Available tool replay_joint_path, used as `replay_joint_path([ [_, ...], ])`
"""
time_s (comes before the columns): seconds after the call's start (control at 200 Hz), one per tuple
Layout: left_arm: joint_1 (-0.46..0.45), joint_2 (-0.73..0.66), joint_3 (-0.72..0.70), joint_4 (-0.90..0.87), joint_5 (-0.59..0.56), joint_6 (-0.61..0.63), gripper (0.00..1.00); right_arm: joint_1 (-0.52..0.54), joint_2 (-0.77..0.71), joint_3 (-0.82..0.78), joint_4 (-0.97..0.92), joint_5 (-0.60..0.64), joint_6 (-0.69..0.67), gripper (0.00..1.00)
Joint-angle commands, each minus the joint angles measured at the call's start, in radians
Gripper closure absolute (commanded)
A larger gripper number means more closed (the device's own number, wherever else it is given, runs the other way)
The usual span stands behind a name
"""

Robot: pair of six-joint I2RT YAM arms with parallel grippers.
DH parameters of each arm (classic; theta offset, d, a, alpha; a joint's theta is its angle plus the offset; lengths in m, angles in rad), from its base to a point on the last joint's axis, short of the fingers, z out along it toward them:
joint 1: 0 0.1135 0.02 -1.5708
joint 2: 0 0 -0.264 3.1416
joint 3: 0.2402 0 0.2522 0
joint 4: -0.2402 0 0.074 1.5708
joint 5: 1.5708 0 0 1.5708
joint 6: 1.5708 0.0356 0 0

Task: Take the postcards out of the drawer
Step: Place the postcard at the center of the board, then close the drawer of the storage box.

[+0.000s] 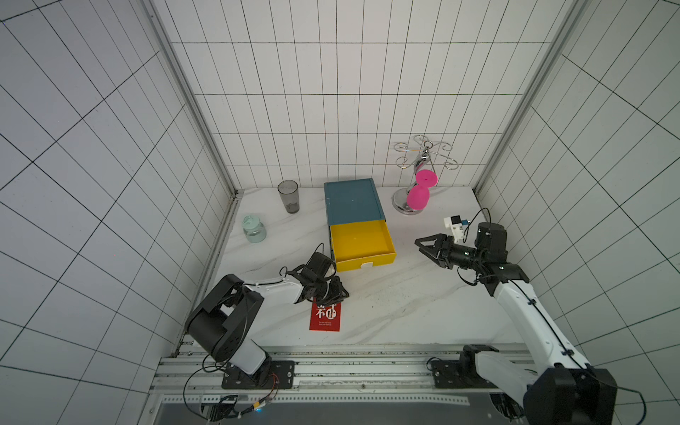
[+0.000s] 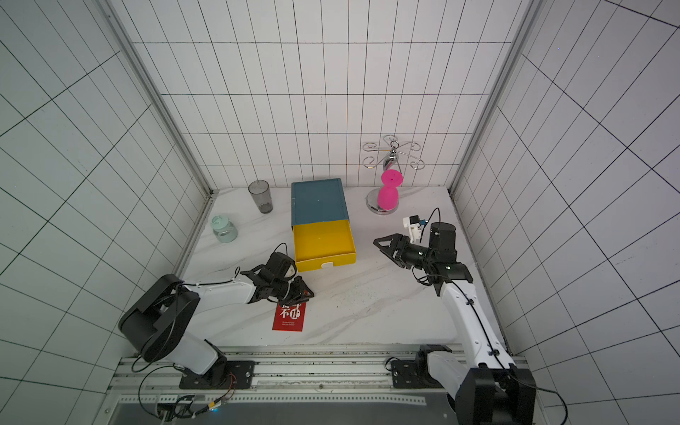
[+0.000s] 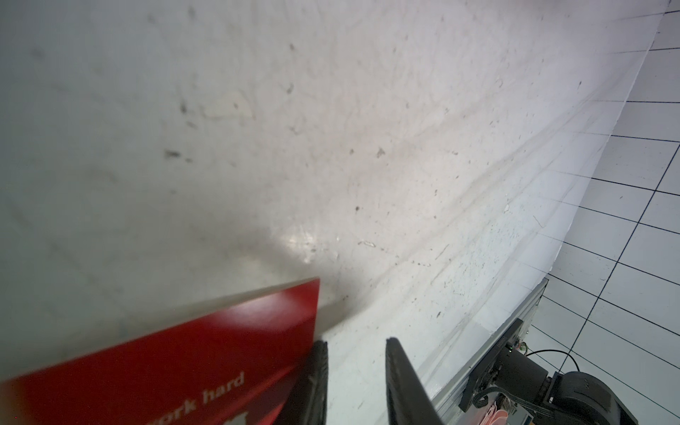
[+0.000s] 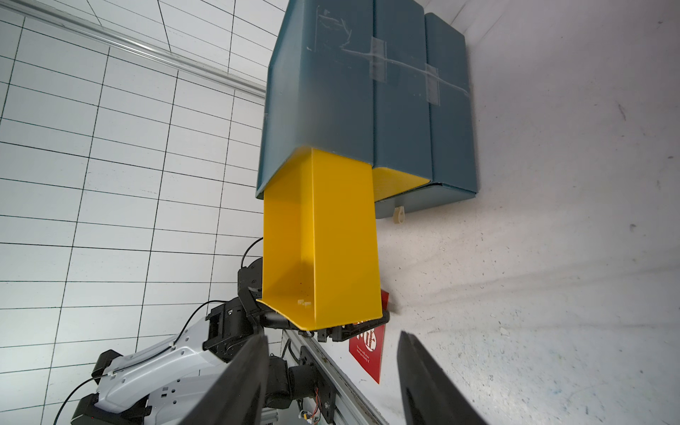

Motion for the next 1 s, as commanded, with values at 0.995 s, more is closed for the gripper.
replay_joint_path([
  [0.995,-0.002,-0.434,-0.043,-0.137,-0.118,0.018,0.64,0.000,0.145,0.294,-0.124,0.142,-0.112,0.41],
])
